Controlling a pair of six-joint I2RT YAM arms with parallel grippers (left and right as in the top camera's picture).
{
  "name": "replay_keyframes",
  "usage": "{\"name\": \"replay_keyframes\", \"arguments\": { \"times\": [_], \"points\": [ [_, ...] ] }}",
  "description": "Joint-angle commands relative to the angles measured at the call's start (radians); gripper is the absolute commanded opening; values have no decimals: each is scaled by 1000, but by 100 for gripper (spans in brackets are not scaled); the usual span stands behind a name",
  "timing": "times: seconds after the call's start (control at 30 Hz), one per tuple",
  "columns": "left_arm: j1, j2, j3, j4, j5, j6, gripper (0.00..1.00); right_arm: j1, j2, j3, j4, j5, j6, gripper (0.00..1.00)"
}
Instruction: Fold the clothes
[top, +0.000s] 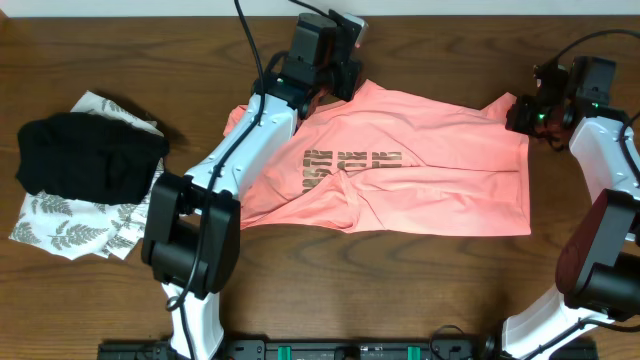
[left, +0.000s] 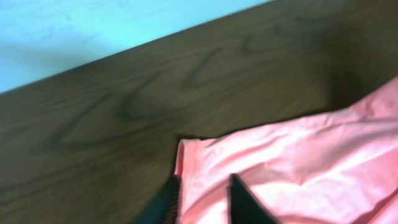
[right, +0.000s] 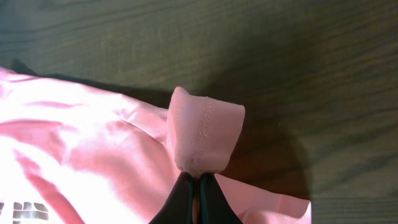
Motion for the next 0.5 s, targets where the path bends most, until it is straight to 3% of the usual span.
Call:
{"name": "replay_keyframes", "arguments": {
  "times": [0.0, 0.13, 0.47],
  "points": [
    [-8, 74, 3, 4, -6, 13, 45, 14, -21, -1, -5, -5, -26, 1],
    [-16, 156, 3, 66, -5, 13, 57, 14, -21, -1, -8, -5, -26, 1],
    [-16, 309, 3, 198, -6, 56, 62, 14, -21, -1, -6, -4, -27, 1]
  ]
}}
